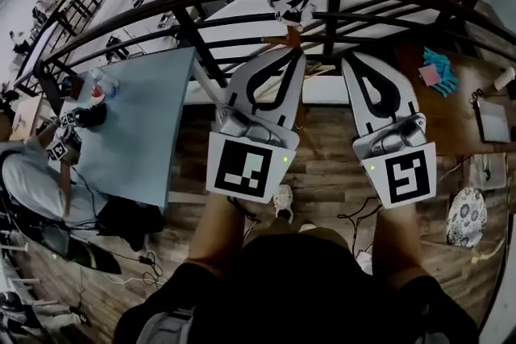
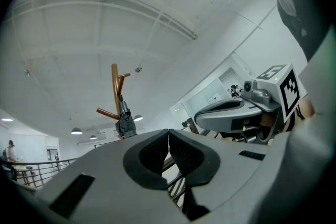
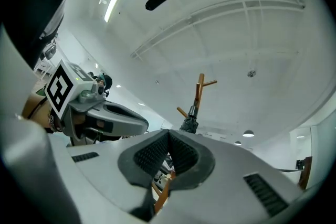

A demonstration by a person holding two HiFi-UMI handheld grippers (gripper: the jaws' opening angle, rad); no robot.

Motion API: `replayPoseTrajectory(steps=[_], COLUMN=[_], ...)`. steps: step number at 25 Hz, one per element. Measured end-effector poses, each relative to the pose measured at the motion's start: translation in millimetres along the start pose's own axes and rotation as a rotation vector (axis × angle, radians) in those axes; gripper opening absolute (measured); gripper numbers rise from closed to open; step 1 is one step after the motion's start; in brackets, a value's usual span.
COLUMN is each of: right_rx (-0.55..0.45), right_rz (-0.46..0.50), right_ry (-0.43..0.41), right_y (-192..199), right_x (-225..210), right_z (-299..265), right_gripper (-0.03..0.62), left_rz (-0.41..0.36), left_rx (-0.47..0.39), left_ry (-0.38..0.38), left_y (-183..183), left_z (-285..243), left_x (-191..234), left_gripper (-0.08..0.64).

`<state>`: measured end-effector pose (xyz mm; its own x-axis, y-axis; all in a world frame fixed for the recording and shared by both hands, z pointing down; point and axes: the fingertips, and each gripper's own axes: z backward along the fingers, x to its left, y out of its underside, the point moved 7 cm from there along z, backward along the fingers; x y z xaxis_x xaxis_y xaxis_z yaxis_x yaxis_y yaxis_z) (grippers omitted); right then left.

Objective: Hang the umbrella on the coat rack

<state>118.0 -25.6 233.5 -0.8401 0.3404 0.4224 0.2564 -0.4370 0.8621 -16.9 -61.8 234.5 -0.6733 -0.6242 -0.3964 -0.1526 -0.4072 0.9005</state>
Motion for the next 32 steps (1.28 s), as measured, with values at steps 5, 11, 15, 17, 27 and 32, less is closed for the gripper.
replayPoseTrajectory(steps=[5,11,15,17,27,32], right_rx=[-0.016,-0.038,-0.048,-0.05,-0.062,-0.053], right_rz=[0.0,-0.009,-0.022,-0.025,-0.016,-0.005], right_ry=[-0.029,-0.053,-0.061,-0.069,-0.079,-0.077], right_y=[-17,-35,-38,-37,-43,-39], right_x=[8,12,13,15,26,40], right_z=[31,68,87,92,100,92], right_gripper=[0.029,0.029,0.029,0.029,0.029,0.029], left_rz=[-0.035,-0.058,-0.077,-0.086,-0.102,-0.087], left_rx=[-0.016,-0.018,-0.01,-0.002,-0.03,-0.029], left_ry=[0.011,-0.002,-0.009,-0.01,-0.035,-0.057], left_y=[-20,-42,-50,-51,-58,-47], left_z=[17,36,43,46,64,73], left_x=[-33,-68,-86,-93,-100,-89], left_gripper=[0.014,0.014,0.012,0.012,0.012,0.012])
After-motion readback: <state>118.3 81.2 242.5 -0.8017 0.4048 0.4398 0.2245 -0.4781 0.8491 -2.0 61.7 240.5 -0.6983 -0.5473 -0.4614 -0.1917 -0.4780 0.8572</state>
